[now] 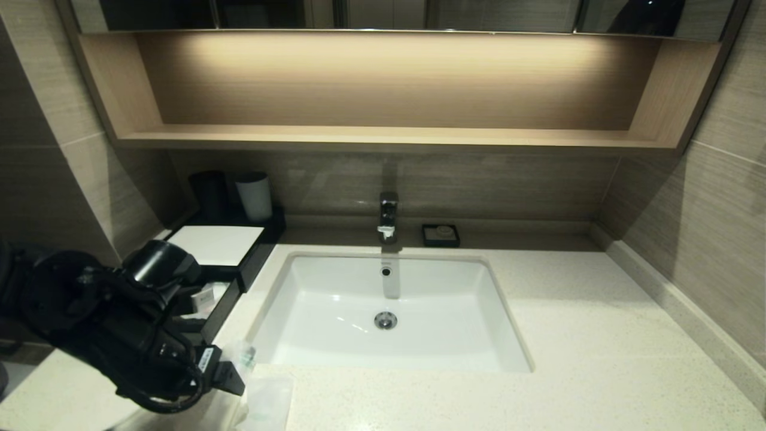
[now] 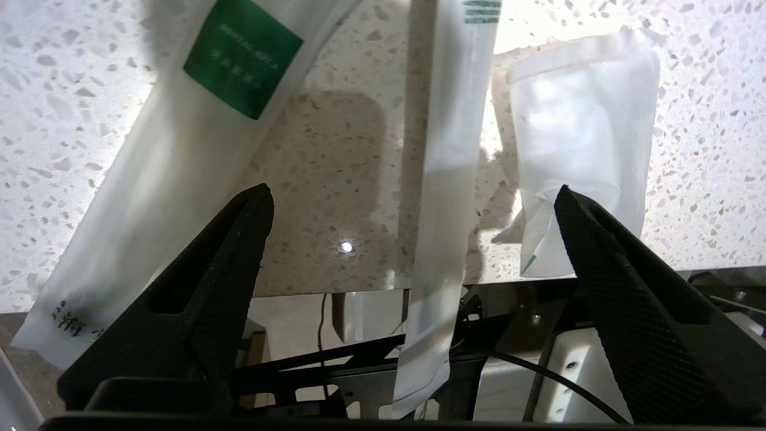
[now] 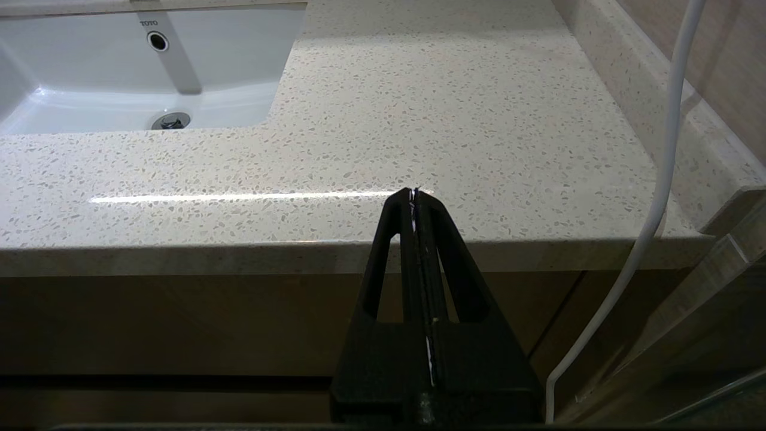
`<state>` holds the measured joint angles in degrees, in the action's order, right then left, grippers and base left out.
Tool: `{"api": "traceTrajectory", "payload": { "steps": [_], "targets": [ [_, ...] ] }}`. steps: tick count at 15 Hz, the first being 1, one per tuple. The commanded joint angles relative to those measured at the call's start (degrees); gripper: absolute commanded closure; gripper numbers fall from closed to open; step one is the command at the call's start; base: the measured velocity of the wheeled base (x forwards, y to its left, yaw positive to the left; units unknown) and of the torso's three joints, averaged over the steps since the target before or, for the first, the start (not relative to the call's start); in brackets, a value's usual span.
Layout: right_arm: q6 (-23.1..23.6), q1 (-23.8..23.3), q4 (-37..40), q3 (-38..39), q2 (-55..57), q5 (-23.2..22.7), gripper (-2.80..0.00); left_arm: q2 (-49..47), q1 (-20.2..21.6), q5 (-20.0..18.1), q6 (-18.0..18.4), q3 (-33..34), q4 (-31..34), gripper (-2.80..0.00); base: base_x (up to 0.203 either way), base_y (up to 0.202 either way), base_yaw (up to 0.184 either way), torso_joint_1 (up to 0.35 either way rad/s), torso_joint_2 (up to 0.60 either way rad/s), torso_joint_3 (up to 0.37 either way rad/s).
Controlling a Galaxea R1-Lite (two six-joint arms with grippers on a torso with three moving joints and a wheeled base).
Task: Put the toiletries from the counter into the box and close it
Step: Pick up the bathroom toiletry
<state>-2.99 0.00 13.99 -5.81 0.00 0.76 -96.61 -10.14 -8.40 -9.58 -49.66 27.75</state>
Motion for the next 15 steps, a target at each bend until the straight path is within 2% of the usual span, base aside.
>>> {"api": "traceTrajectory", "payload": {
  "steps": [1, 7, 8, 15],
  "targets": [
    [0.0, 0.0, 0.1, 0.0, 0.1, 0.0, 0.00, -0.3, -2.5, -0.4, -0.5, -0.4, 0.2, -2.80, 0.000, 0.000, 0.000, 0.000, 0.00, 0.000],
    [0.0, 0.0, 0.1, 0.0, 0.1, 0.0, 0.00, -1.0, -3.4, -0.2, -0.5, 0.4, 0.2, -2.80, 0.000, 0.000, 0.000, 0.000, 0.00, 0.000],
    [0.0, 0.0, 0.0, 0.0, 0.1, 0.0, 0.00, -1.3, -3.4, -0.2, -0.6, 0.4, 0.2, 0.00, 0.000, 0.000, 0.000, 0.000, 0.00, 0.000],
    [0.0, 0.0, 0.1, 0.0, 0.1, 0.0, 0.00, -1.1, -3.3, 0.1, -0.3, 1.0, 0.0, 0.00, 0.000, 0.000, 0.000, 0.000, 0.00, 0.000]
  ]
}}
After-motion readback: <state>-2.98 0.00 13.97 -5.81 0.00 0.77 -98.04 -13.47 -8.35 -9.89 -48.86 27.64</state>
